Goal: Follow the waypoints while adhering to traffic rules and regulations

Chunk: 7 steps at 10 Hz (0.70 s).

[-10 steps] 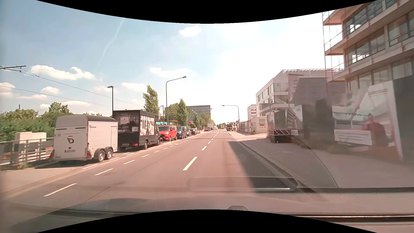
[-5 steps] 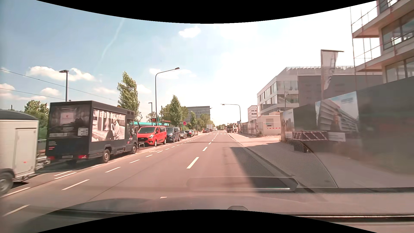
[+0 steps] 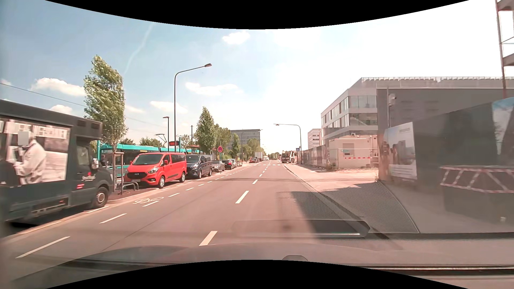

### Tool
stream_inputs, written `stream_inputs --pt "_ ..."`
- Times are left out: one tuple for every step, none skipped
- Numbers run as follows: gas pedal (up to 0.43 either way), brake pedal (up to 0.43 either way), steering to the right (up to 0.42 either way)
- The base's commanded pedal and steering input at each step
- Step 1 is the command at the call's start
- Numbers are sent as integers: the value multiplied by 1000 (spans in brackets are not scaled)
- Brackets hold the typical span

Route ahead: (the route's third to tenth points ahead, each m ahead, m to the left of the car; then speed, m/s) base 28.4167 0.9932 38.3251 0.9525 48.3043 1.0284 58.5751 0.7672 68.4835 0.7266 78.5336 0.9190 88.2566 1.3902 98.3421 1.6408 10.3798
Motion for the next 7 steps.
stream_inputs --pt "0 0 -2" --pt "0 0 -2" --pt "0 0 -2" --pt "0 0 -2" --pt "0 0 -2" --pt "0 0 -2" --pt "0 0 -3"
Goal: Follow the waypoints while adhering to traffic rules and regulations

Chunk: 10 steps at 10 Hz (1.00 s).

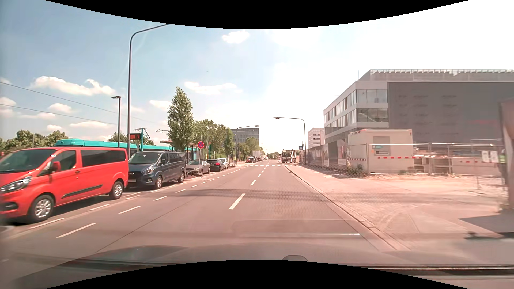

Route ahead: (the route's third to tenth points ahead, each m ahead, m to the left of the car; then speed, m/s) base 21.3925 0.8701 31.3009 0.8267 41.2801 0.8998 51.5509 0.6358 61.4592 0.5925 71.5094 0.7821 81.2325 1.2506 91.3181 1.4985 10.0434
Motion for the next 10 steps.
stream_inputs --pt "0 0 -3" --pt "8 0 -3" --pt "8 0 -4" --pt "20 0 -4" --pt "20 0 -4" --pt "20 0 -4" --pt "20 0 -4" --pt "20 0 -4" --pt "20 0 -4" --pt "20 0 -4"
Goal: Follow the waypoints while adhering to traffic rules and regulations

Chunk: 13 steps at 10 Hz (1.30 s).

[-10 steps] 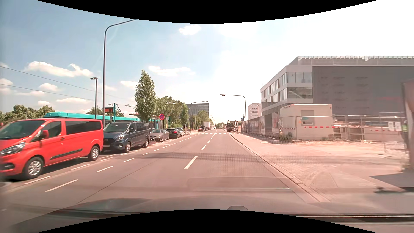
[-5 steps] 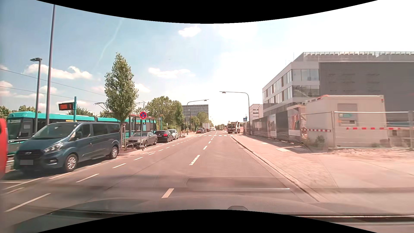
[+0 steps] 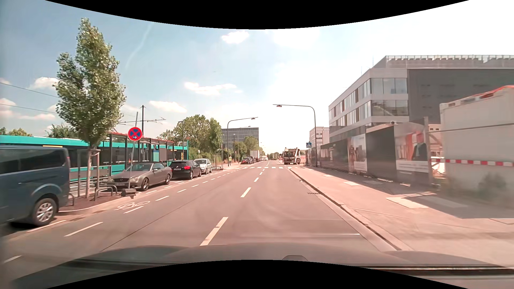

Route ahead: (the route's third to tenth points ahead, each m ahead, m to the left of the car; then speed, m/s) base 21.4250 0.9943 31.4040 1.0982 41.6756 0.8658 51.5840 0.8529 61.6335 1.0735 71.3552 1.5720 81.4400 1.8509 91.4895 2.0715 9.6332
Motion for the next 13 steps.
stream_inputs --pt "20 0 -4" --pt "20 0 -4" --pt "20 0 -4" --pt "20 0 -4" --pt "20 0 -4" --pt "20 0 -4" --pt "20 0 -4" --pt "20 0 -4" --pt "20 0 -4" --pt "20 0 -4" --pt "20 0 -4" --pt "20 0 -4" --pt "20 0 -4"
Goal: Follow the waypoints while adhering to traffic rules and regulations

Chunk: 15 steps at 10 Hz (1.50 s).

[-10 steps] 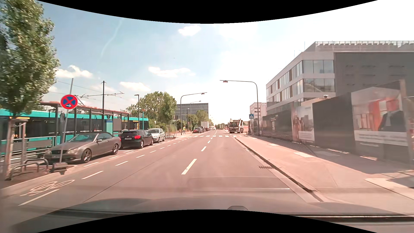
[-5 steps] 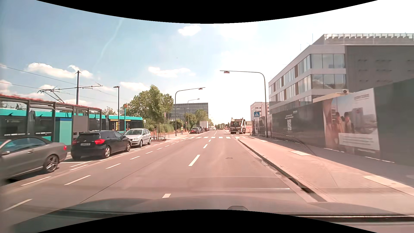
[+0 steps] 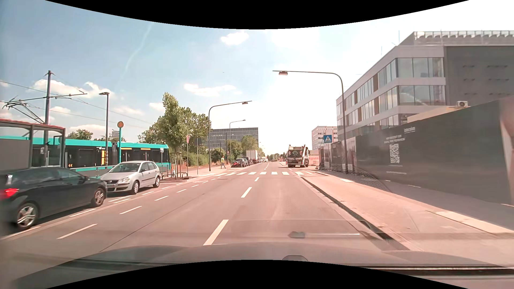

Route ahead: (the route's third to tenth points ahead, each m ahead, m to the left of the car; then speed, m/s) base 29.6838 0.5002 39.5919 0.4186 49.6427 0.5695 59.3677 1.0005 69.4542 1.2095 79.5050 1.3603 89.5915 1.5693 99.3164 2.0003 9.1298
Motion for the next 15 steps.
stream_inputs --pt "20 0 -4" --pt "20 0 -4" --pt "20 0 -4" --pt "20 0 -4" --pt "20 0 -4" --pt "20 0 -4" --pt "20 0 -5" --pt "20 0 -7" --pt "20 0 -8" --pt "20 0 -11" --pt "20 0 -16" --pt "20 0 -22" --pt "20 0 -24" --pt "20 0 -24" --pt "20 0 -24"
